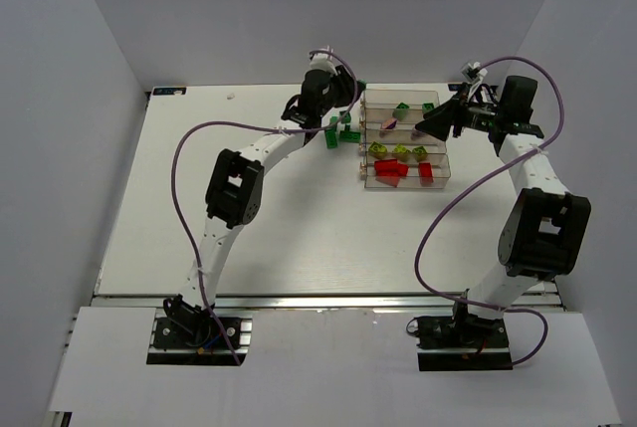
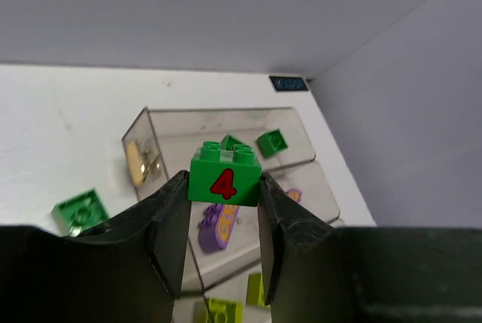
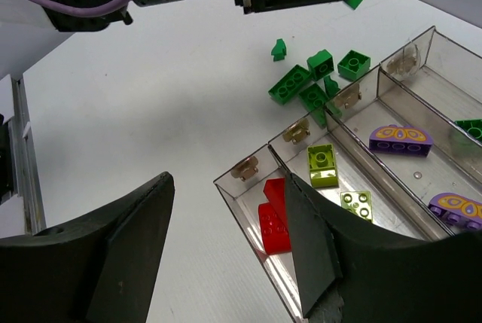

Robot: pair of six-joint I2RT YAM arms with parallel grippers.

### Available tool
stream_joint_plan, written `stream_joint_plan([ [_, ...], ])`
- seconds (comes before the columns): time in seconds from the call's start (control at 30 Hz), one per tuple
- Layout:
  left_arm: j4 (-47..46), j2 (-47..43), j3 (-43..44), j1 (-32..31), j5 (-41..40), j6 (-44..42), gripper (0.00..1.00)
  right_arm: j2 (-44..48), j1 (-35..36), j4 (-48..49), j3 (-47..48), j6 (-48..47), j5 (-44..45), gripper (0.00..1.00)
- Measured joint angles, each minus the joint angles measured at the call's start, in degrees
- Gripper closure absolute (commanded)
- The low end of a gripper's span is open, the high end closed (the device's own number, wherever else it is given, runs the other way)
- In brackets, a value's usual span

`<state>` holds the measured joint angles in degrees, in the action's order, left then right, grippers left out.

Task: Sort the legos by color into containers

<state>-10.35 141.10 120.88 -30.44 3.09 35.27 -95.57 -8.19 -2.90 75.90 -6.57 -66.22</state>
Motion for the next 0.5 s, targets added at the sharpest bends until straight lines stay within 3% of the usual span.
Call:
stream_joint_plan([
  [0.2, -7.9, 7.3, 5.2, 0.0, 0.2, 2.0, 1.0, 0.4, 0.0, 0.0, -0.1, 0.0, 0.0, 0.35],
  [0.5, -10.3, 16.2, 11.1, 0.0, -1.1, 4.5, 1.0, 1.5, 0.0, 0.0, -2.0, -0.1, 0.0, 0.35],
])
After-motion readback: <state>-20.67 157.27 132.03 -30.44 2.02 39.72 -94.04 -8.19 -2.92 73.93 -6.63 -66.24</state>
